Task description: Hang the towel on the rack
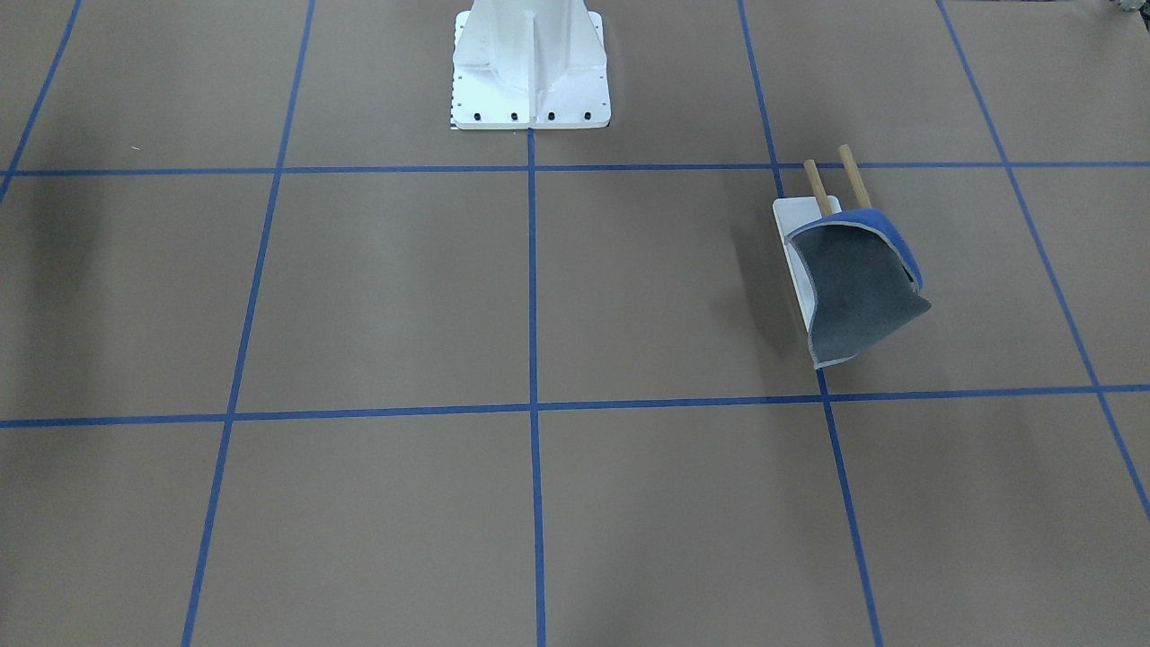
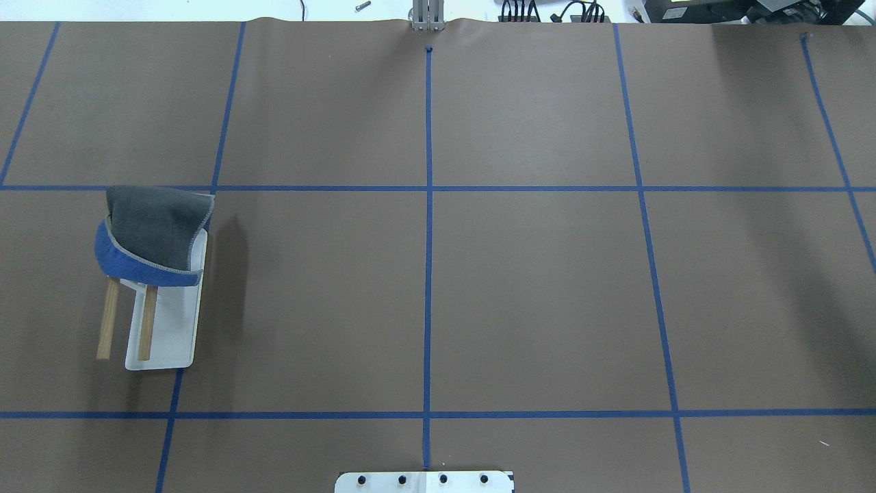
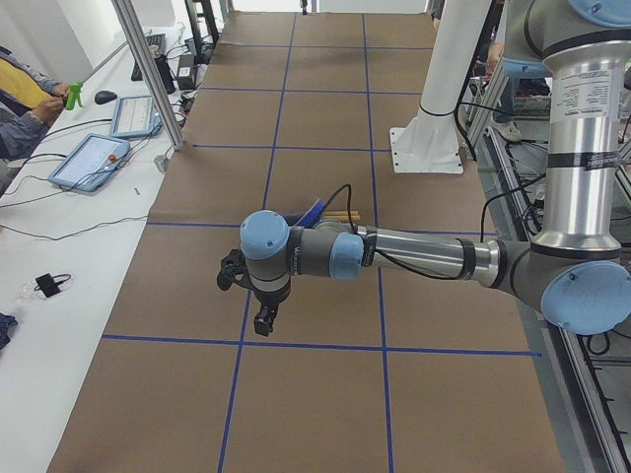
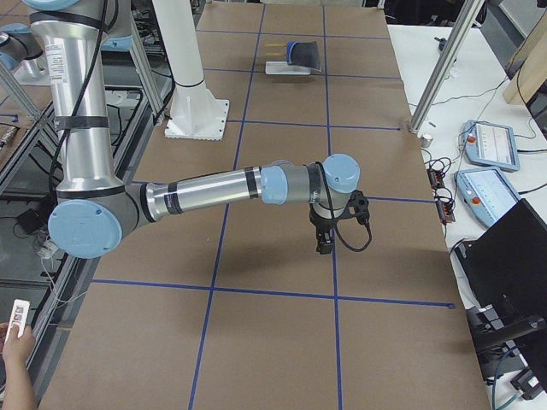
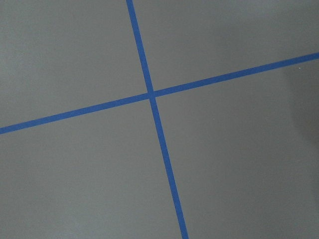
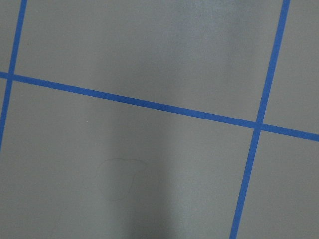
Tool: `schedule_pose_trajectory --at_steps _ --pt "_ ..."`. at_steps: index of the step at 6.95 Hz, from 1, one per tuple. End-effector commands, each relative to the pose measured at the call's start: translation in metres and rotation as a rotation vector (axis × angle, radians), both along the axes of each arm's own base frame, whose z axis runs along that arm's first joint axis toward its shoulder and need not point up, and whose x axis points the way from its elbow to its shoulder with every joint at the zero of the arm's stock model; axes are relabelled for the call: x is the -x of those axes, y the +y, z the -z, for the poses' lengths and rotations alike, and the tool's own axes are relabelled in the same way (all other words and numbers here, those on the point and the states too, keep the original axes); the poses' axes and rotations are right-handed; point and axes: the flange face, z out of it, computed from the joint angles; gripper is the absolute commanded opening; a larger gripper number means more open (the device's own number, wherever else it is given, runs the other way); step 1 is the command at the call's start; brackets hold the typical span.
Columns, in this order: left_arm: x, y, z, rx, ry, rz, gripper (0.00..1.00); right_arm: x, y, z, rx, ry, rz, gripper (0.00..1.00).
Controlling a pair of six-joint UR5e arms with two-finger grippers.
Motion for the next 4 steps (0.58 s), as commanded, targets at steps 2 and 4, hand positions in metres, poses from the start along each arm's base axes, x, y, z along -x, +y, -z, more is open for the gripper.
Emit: schedule_pose_trajectory --at_steps 2,4 --pt "-0.0016 -0.0013 0.0116 0.003 0.006 0.039 0.98 0.0001 -0.0033 0.0061 -0.006 -0.002 -0.007 1.0" --pt "-0.0016 -0.0031 0.0155 -0.03 0.008 0.041 0.98 0.0 -0.0027 0.0061 -0.005 -0.002 -0.008 1.0"
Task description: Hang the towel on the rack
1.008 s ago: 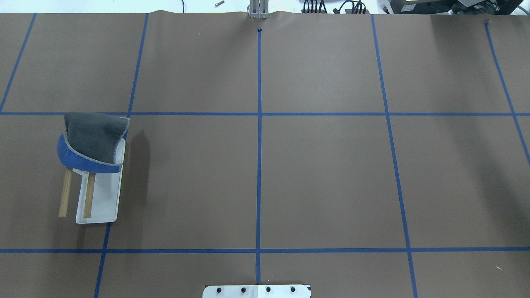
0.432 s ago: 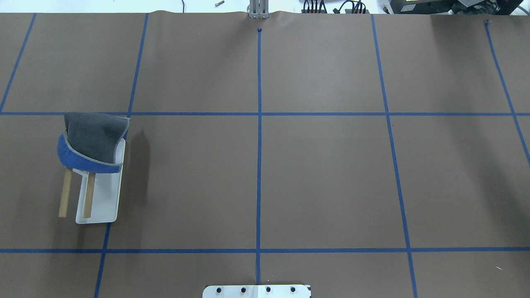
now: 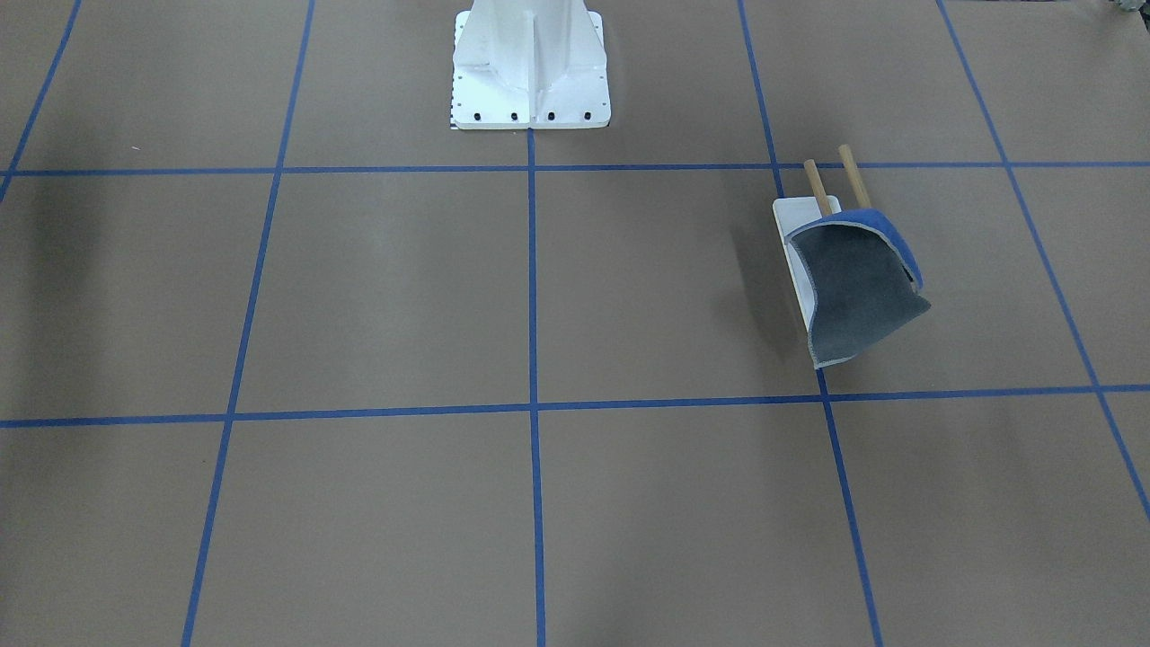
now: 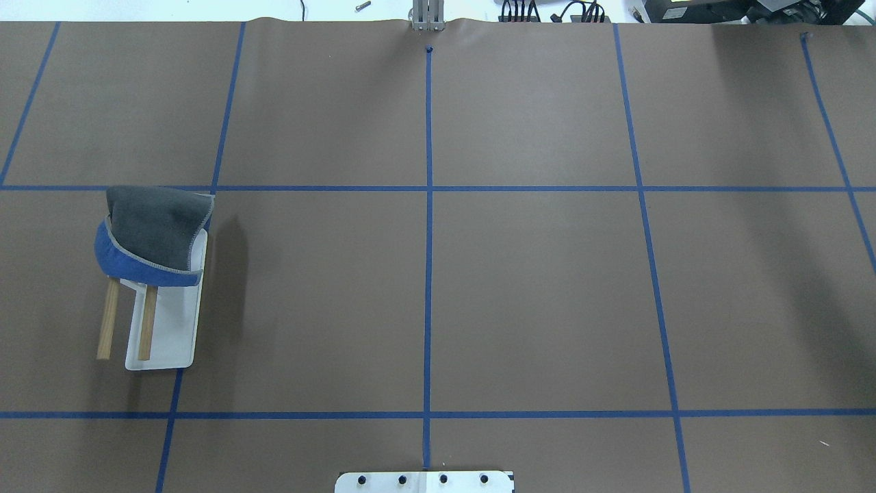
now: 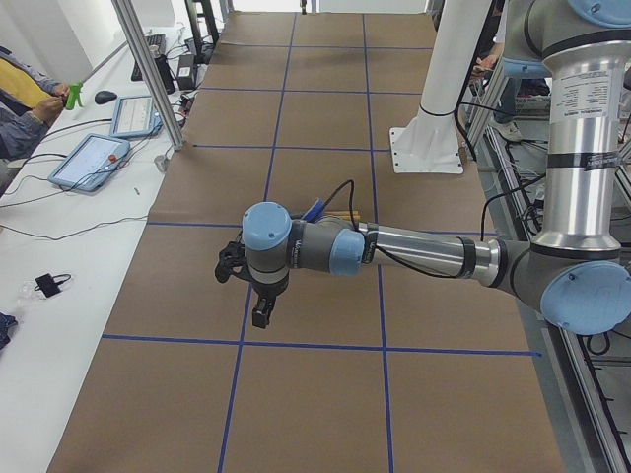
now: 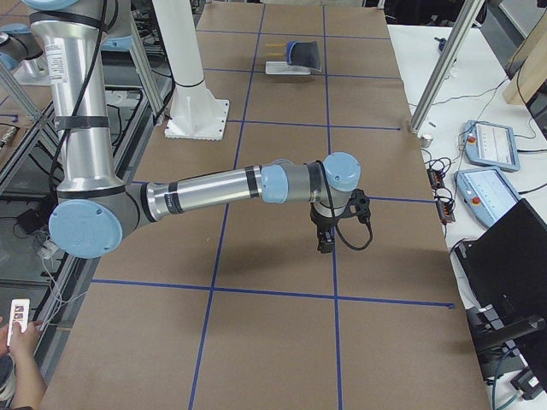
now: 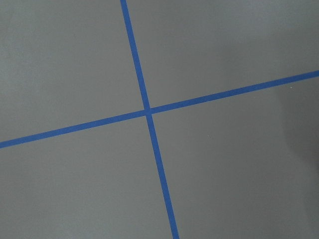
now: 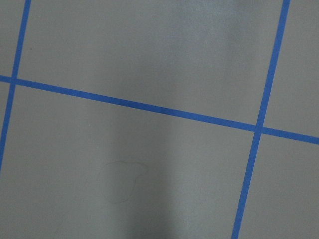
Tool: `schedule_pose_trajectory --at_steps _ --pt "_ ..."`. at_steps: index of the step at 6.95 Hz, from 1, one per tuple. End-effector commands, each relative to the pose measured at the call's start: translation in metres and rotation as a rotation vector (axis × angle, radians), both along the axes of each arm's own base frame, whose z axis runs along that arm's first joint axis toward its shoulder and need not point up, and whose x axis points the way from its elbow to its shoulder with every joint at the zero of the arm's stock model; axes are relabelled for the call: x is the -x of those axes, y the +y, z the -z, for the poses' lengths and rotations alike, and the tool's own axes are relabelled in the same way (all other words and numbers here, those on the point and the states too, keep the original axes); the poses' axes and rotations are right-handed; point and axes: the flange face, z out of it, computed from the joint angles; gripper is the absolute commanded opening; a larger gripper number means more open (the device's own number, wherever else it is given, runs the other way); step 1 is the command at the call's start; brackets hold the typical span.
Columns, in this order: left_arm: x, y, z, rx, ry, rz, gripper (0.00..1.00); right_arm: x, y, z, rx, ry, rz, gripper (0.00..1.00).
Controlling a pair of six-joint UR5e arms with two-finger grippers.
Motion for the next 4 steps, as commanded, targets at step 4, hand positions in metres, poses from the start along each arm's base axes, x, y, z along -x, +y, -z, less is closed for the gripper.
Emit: schedule_pose_trajectory --at_steps 4 --pt "-0.0006 -0.0008 0.0065 -0.021 0.002 0.002 0.98 0.0001 0.0012 0.0079 -0.013 -0.005 -0.001 1.0"
